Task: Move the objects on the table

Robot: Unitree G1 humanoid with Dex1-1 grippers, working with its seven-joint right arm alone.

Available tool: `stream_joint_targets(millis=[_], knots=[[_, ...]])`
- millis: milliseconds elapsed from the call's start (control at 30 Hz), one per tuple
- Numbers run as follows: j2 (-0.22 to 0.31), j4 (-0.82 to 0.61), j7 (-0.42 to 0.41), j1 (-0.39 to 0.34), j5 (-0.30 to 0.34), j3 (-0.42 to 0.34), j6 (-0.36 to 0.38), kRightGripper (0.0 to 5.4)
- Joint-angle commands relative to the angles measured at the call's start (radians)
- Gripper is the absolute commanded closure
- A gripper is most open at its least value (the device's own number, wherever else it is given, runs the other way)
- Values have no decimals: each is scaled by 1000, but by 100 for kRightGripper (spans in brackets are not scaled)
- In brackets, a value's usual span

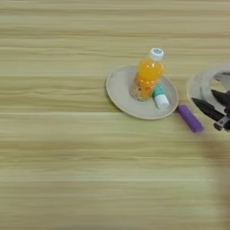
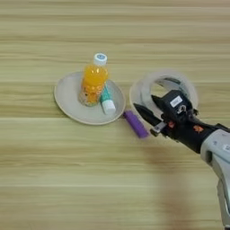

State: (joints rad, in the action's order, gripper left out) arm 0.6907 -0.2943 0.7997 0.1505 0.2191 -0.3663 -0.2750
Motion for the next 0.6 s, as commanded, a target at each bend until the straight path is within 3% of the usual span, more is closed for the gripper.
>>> stream_joint_targets(millis=[33, 267, 600], knots=[[34, -80, 10, -17, 48, -42, 16, 399], [26, -171, 51, -8, 88, 19, -23, 399], [16, -209, 85, -34, 78, 164, -43, 399]])
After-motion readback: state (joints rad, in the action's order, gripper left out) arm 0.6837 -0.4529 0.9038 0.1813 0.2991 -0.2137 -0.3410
